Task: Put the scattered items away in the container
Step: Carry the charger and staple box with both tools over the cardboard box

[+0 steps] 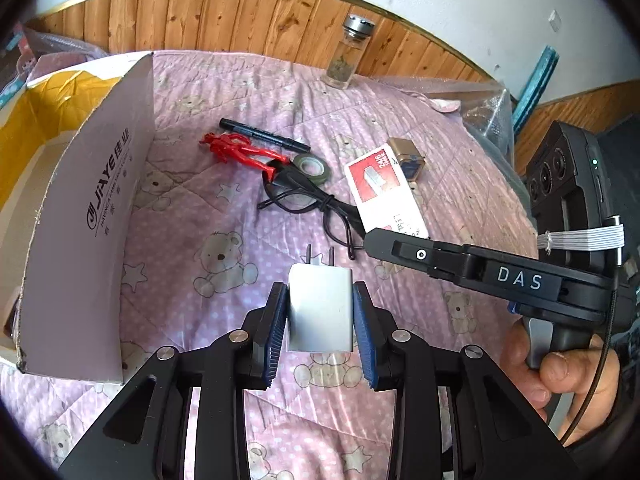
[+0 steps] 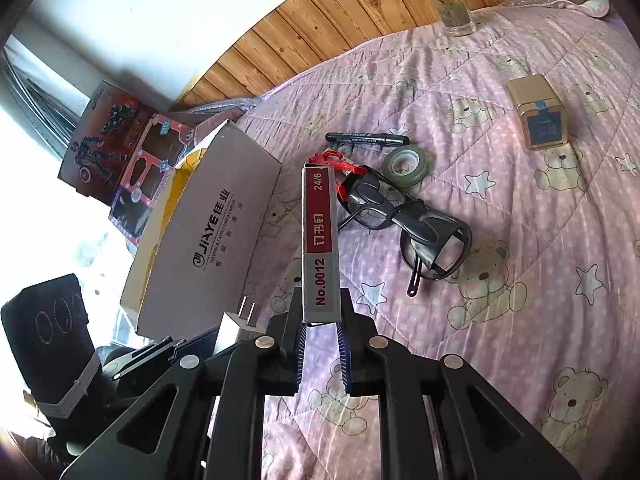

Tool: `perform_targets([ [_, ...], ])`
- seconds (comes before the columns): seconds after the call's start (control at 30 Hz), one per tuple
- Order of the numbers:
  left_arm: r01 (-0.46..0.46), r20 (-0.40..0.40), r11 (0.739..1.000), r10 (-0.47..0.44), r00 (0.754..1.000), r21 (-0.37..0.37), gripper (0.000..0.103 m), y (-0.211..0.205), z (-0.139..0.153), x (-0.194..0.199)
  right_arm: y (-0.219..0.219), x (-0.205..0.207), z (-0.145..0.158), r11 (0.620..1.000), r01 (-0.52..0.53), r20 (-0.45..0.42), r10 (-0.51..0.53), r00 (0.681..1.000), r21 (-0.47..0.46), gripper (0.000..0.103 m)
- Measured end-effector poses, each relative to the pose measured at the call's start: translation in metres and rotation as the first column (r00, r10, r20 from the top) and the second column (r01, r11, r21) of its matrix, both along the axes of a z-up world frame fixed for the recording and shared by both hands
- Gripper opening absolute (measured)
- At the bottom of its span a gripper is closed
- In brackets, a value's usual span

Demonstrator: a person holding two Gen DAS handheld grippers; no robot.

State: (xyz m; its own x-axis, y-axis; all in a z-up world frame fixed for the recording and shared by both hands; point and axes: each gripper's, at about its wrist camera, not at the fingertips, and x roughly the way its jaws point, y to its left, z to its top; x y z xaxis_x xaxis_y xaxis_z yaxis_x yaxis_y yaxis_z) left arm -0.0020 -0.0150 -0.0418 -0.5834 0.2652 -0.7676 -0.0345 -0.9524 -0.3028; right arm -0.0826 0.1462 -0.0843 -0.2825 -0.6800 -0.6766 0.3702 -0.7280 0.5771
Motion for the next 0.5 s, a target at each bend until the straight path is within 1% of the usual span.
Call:
perform_targets([
  [0.27, -0.008, -0.034, 1.0, 0.009, 0.999, 0.015, 0.033, -0.008, 0.022, 0.012, 0.006, 0.024, 0.014, 0.999, 0.037, -0.019, -0.037, 0.999, -0.027, 0.015],
  [0.5, -0.003, -0.063, 0.999, 0.005, 0.998, 0.038, 0.033, -0.017, 0.037, 0.022, 0.003, 0.041, 0.027, 0.998, 0.045, -0.031, -0.047, 0.998, -0.042, 0.015],
])
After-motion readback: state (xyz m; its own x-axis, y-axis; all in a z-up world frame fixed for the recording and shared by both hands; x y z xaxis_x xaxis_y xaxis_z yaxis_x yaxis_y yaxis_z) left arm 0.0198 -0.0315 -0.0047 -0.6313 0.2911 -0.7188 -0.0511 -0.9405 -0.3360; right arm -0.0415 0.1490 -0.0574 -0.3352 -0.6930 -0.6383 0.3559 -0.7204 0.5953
